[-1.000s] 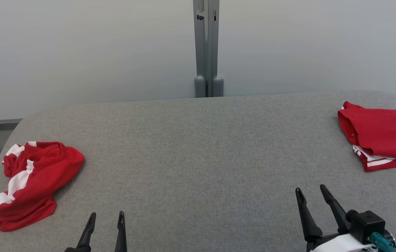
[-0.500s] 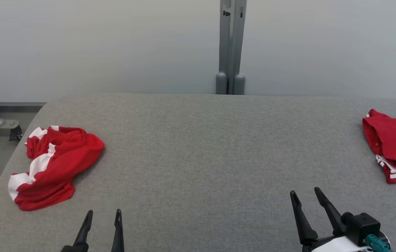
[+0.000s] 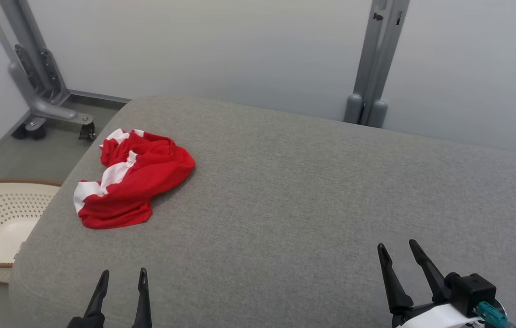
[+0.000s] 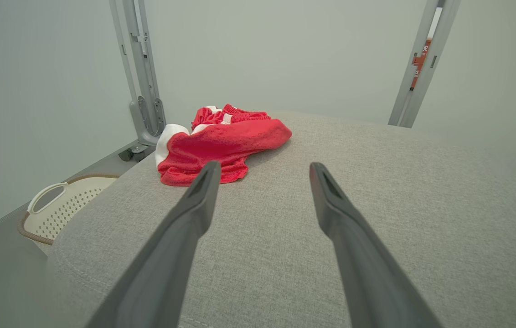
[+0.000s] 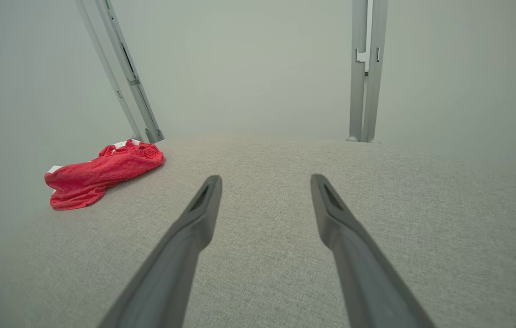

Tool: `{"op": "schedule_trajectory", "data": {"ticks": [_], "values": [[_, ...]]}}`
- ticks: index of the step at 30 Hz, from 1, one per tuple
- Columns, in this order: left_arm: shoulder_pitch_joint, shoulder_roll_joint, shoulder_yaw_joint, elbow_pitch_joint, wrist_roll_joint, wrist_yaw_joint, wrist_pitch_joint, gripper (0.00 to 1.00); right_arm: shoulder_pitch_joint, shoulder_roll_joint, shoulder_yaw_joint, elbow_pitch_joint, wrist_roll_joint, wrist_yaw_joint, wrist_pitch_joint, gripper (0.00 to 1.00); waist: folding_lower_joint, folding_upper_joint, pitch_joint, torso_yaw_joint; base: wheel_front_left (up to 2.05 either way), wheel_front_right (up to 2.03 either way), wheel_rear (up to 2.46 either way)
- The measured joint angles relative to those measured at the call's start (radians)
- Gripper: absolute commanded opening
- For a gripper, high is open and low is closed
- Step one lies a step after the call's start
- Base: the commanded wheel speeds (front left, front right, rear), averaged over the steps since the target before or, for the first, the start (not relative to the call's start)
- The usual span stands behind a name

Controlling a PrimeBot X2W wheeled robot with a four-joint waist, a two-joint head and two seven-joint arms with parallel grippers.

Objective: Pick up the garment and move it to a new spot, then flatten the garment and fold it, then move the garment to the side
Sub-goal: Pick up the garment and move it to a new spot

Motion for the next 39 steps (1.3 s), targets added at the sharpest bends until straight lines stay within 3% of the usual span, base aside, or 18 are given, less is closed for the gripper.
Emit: {"op": "schedule_trajectory", "data": {"ticks": [11,19,23,30,39], "values": [[-0.001,0.0,0.03,-0.009,-0.001,-0.002,0.0,1.0,-0.016,0.011,-0.015,-0.007,-0.01,0.0,0.0,1.0,0.0,0.0,0.017,0.131,0.0,0.0,0.0],[-0.001,0.0,0.058,-0.025,-0.012,0.016,0.0,1.0,-0.018,0.006,-0.035,-0.007,-0.017,0.0,0.0,1.0,0.0,0.0,0.044,0.158,0.0,0.0,0.0],[-0.042,0.01,0.086,-0.026,0.008,-0.006,0.0,1.0,-0.007,0.002,-0.051,-0.012,-0.021,0.0,0.0,1.0,0.0,0.0,0.057,0.167,0.0,0.0,0.0],[-0.286,0.046,0.106,-0.073,0.022,-0.043,0.0,1.0,-0.049,-0.058,-0.049,-0.027,-0.054,0.0,0.0,1.0,0.0,0.0,0.118,0.176,0.0,0.0,0.0],[-0.684,0.109,0.101,0.194,-0.069,-0.07,0.097,1.0,-0.172,-0.146,-0.043,-0.045,-0.08,0.0,0.0,1.0,0.0001,0.0,0.277,0.138,0.0,0.0,0.0]]}}
